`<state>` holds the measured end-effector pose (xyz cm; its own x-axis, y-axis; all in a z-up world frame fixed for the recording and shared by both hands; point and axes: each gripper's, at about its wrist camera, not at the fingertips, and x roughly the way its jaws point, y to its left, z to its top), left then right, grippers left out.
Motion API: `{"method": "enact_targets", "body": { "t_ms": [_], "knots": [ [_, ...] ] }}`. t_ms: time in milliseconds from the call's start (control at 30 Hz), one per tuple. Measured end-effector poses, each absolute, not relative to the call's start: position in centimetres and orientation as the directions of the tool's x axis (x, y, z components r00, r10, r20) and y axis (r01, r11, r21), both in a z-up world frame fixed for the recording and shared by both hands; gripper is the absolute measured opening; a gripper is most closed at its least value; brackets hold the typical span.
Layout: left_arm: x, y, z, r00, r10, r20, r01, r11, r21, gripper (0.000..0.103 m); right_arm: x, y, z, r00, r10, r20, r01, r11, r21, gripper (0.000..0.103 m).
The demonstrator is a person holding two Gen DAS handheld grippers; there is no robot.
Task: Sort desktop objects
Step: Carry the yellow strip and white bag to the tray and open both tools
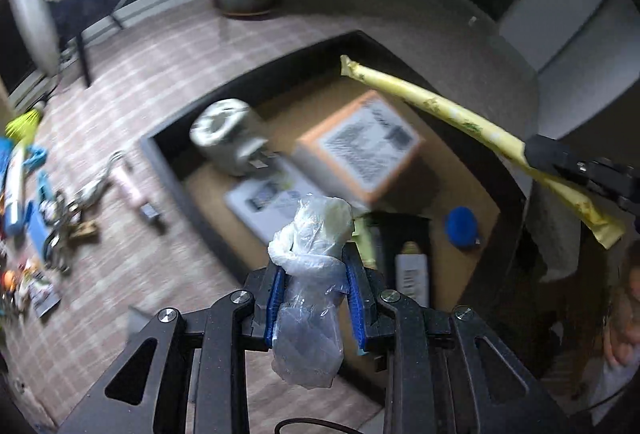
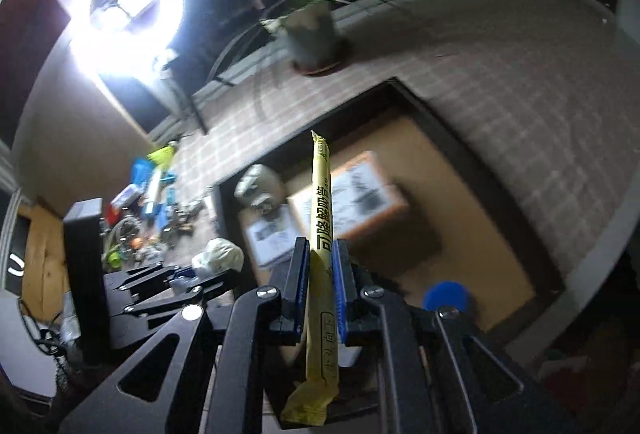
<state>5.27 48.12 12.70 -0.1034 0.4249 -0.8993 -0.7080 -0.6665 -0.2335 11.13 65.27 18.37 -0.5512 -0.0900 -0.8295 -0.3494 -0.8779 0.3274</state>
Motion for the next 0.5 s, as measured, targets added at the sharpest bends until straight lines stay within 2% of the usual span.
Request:
{"method": "enact_targets", "body": {
  "t_ms": [100, 133, 167, 233, 300, 500],
  "knots": [
    [6.1, 49.8, 12.9, -0.095, 0.421, -0.902, -0.726, -0.650, -0.227, 0.027, 11.2, 66.5, 17.7, -0.527, -0.095, -0.844, -0.369, -0.869, 0.328, 0.012],
    [6.3, 50.3, 12.9, -0.092, 0.420, -0.903, -0.730, -0.645, -0.225, 0.031, 11.2, 66.8, 17.4, -0.518, -0.101, -0.849, -0.377, -0.864, 0.333, 0.013],
    [6.4, 50.8, 12.9, -0.089, 0.412, -0.907, -0.731, -0.645, -0.222, 0.049, 11.2, 67.1, 17.2, -0.510, -0.105, -0.854, -0.384, -0.861, 0.335, 0.014],
    [6.4, 50.9, 13.0, -0.107, 0.401, -0.910, -0.724, -0.659, -0.205, 0.076, 11.0, 67.6, 16.7, -0.488, -0.102, -0.867, -0.407, -0.852, 0.329, 0.032],
    [6.4, 50.6, 13.2, -0.130, 0.405, -0.905, -0.719, -0.667, -0.196, 0.076, 11.1, 67.9, 16.6, -0.493, -0.107, -0.864, -0.411, -0.846, 0.339, 0.040],
    [5.5, 49.1, 12.7, -0.144, 0.375, -0.916, -0.691, -0.701, -0.178, 0.072, 10.7, 67.4, 16.6, -0.484, -0.114, -0.868, -0.393, -0.858, 0.331, 0.041]
  ]
}}
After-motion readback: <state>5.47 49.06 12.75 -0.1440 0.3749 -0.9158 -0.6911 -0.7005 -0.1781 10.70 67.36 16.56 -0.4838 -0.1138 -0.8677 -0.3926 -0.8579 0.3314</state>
